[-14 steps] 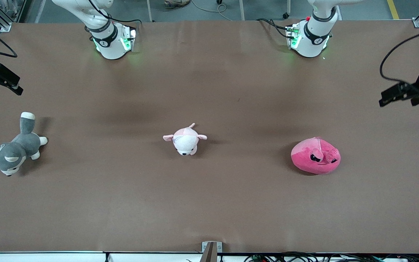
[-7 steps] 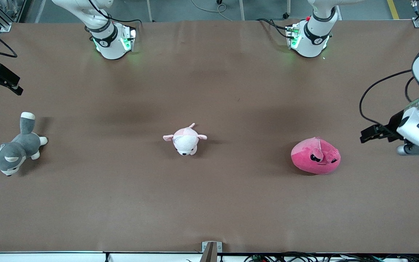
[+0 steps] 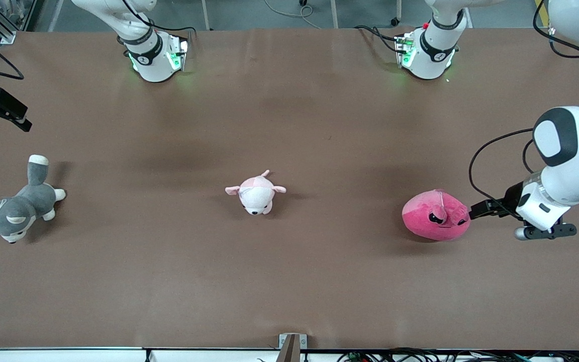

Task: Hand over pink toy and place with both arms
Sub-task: 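Reach the left gripper to the hot-pink plush and grasp it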

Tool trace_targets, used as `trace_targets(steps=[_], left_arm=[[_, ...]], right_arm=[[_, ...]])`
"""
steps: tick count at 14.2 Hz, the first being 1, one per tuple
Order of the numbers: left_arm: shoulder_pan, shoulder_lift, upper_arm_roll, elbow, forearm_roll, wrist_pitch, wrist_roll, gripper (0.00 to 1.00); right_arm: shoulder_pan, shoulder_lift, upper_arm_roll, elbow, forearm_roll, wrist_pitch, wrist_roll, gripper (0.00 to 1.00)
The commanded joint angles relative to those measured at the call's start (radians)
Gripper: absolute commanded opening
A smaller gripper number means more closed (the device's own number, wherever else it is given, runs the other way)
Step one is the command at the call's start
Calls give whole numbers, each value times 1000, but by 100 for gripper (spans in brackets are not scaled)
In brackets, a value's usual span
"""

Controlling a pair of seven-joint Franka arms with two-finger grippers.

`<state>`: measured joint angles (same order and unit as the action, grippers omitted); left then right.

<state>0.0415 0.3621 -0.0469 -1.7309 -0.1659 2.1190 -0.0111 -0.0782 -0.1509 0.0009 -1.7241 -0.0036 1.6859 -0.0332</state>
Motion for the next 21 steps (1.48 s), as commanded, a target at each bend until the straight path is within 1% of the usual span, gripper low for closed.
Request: trace_targets(steps=[1, 4, 5, 6, 7, 8, 10, 11, 12, 13, 15, 17, 18, 20, 21], left_arm=[[-3, 23, -2, 5, -64, 28, -7, 88], [-5, 37, -16, 4, -69, 45, -7, 87], [-5, 47, -16, 2, -69, 47, -6, 84], [-5, 49, -18, -12, -69, 47, -4, 75], [-3, 49, -18, -18, -69, 47, -3, 70], [-5, 51, -18, -18, -69, 47, -3, 61], [-5, 61, -19, -15, -69, 47, -3, 40], [-6, 61, -21, -13, -69, 47, -1, 25], [-8, 57, -31, -12, -69, 47, -9, 14], [-8, 52, -37, -10, -69, 45, -12, 8], [-6, 34, -53, -4, -69, 38, -13, 3], [-5, 14, -76, 11, -69, 33, -53, 1], [-5, 2, -91, 28, -67, 15, -84, 1], [-5, -8, -137, 83, -63, -28, -165, 1], [-5, -9, -163, 127, -57, -68, -225, 1]], right_arm=[[5, 1, -4, 3, -19, 0, -7, 100], [5, 2, -4, 3, -19, 0, -7, 100], [5, 2, -4, 3, -19, 0, -7, 100], [5, 2, -4, 3, -19, 0, -7, 100], [3, 2, -4, 3, -19, 0, -7, 100], [3, 2, -4, 3, -19, 0, -7, 100], [6, 2, -4, 3, -19, -2, -7, 100], [6, 2, -4, 3, -19, -2, -7, 100], [5, 2, -4, 3, -19, 1, -5, 100], [-2, 4, -7, 8, -9, 8, -2, 100], [11, 8, -5, 15, -4, -3, -2, 100], [3, 10, -7, 17, 2, 9, 4, 100], [6, 14, -10, 24, 28, 2, -1, 100], [18, 13, -2, 35, 33, -6, 3, 100], [18, 11, -2, 40, 37, -20, 1, 100]])
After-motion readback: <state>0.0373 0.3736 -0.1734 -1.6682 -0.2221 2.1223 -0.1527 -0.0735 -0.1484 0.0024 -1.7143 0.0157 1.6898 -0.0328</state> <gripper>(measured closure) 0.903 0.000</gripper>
